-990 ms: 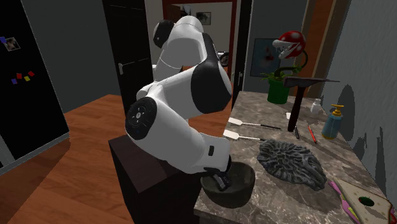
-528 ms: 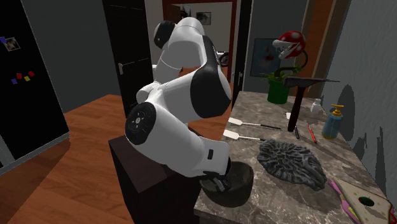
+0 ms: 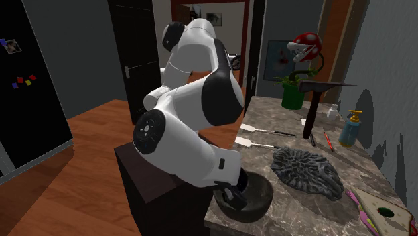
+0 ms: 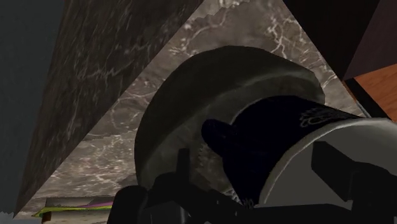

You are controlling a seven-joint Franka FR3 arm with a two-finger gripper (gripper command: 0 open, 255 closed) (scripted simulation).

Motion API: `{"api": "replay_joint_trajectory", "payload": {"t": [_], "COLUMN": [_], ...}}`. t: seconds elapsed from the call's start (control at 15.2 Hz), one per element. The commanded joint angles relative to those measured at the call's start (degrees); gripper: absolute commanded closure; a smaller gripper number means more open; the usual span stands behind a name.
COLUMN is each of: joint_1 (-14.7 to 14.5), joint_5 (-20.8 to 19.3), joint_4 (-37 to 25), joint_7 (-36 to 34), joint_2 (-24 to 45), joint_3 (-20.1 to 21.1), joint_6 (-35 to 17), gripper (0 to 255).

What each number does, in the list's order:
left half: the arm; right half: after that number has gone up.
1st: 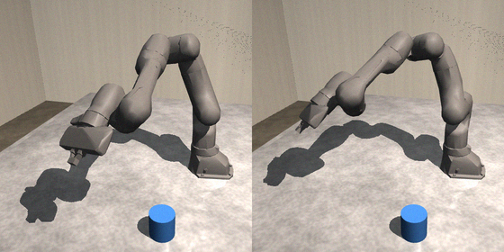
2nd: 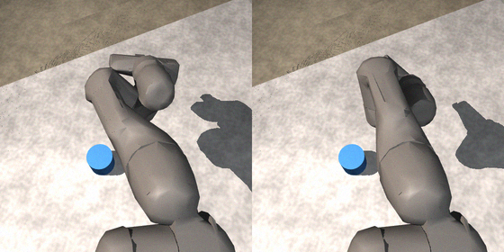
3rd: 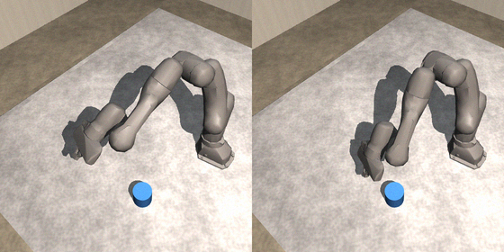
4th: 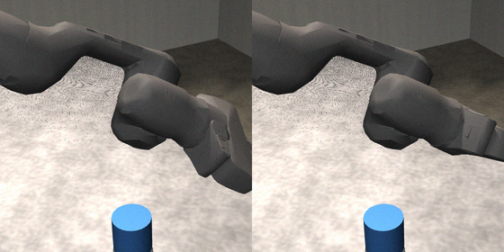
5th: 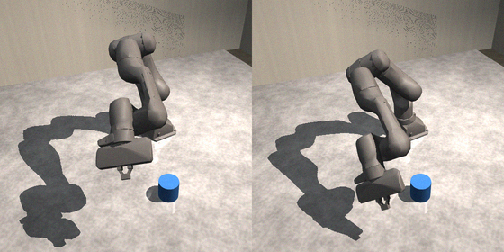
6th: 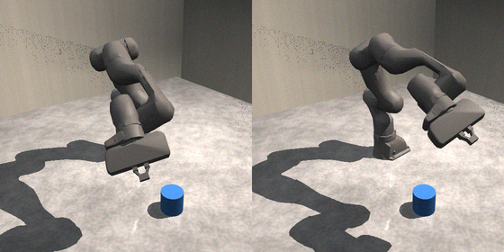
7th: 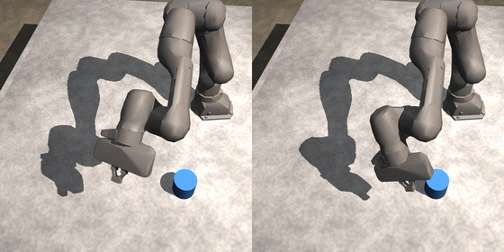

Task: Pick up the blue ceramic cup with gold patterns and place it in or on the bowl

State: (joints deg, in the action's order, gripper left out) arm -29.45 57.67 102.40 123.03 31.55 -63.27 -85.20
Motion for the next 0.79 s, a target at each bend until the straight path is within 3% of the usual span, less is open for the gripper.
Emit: {"api": "replay_joint_trajectory", "payload": {"t": [0.0, 0.2, 0.73], "joint_1": [1.2, 4.7, 4.7], "joint_5": [-0.5, -1.5, -1.5], "joint_4": [-1.6, -6.3, -6.3], "joint_7": [-0.3, -1.1, -1.1], "joint_2": [0.0, 0.1, 0.1], "joint_3": [-0.2, -0.4, -0.4], "joint_6": [1.5, 5.7, 5.7], "gripper": [0, 0, 0]}}
